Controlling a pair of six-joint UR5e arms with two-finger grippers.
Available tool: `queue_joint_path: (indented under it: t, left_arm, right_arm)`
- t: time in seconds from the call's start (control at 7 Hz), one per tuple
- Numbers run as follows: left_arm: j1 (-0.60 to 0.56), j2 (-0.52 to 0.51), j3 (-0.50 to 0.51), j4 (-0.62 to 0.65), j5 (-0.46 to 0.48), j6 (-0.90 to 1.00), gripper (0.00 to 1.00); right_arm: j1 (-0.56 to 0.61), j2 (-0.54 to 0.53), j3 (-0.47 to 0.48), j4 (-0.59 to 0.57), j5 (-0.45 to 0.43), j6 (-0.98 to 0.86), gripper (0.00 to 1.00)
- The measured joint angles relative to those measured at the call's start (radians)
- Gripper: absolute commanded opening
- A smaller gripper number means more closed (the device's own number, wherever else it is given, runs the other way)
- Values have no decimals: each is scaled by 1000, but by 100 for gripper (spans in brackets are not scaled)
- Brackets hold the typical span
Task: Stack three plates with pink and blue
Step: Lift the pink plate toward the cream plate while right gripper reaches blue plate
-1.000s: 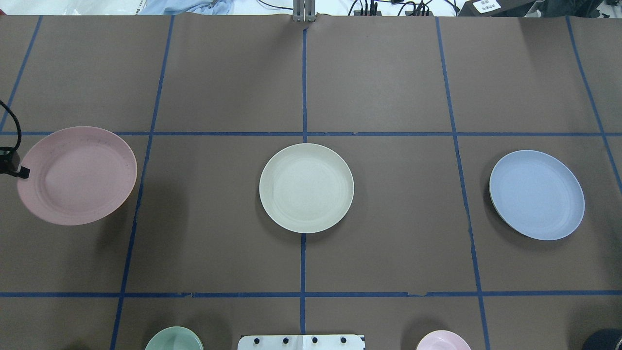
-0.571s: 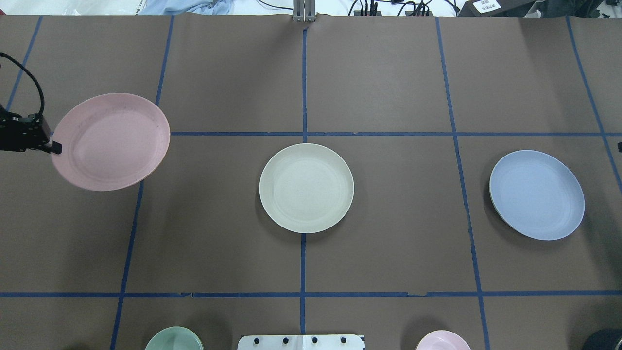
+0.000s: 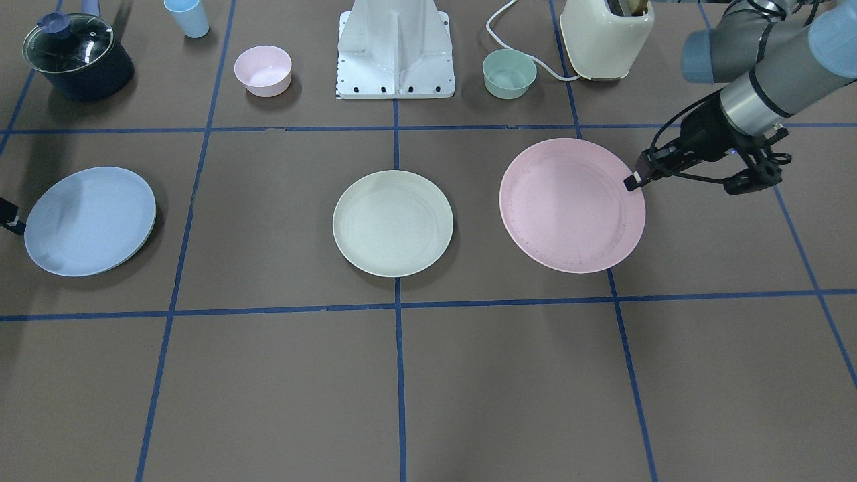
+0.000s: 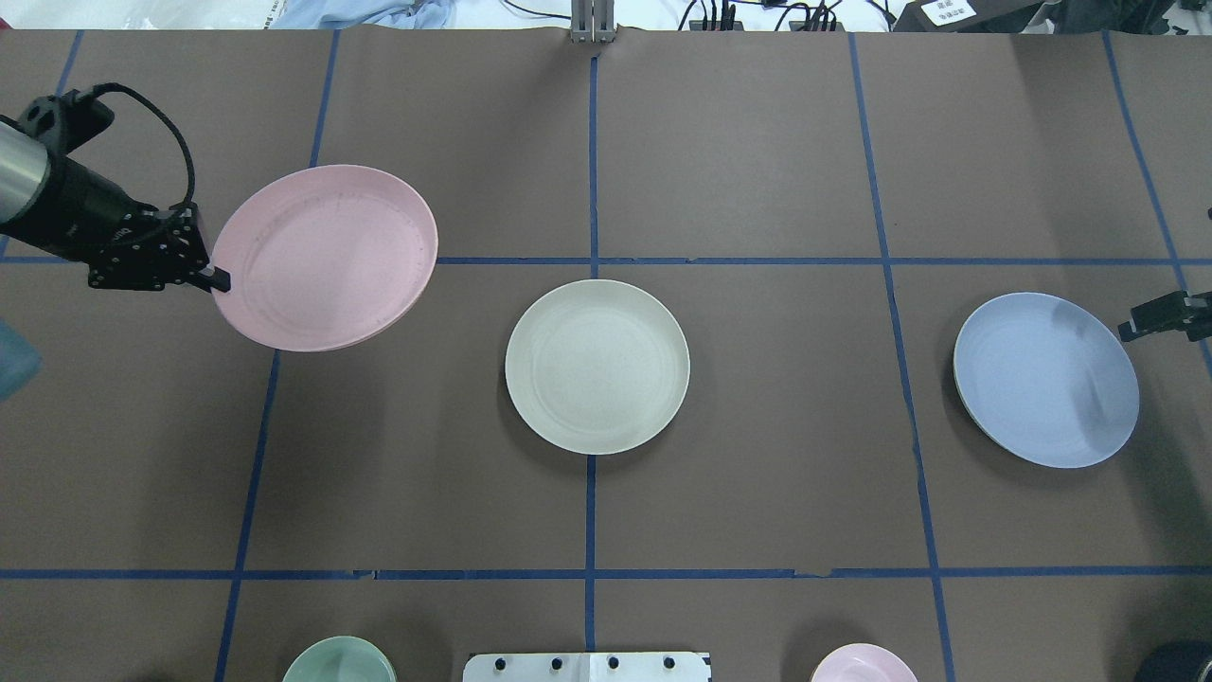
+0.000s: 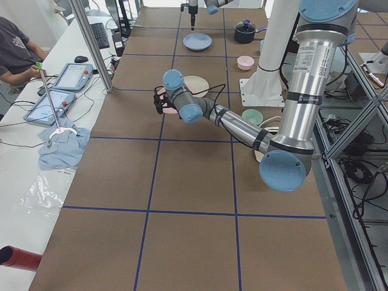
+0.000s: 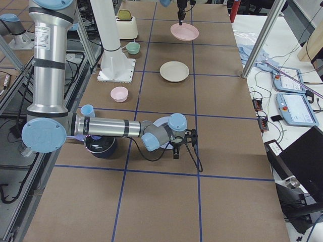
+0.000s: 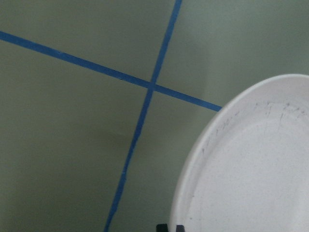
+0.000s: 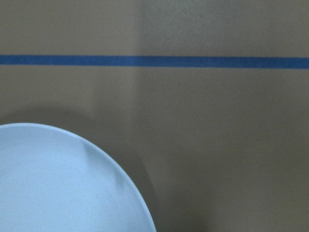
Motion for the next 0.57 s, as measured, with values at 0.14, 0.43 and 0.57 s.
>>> queue_joint_path:
  t: [0.14,0.43,0.57]
  left_arm:
    - [29,-26,1,-1,2,-40,0]
    - [61,-51,4,-2,4,-68,0]
    - [67,-54,5,-2,4,-71,0]
  right_arm:
    - [-21,0,-1,0,2,0,84]
    - [-46,-1,-9,-3,9,-1,36]
    - [-53,-1,-13,-4,12,-1,21]
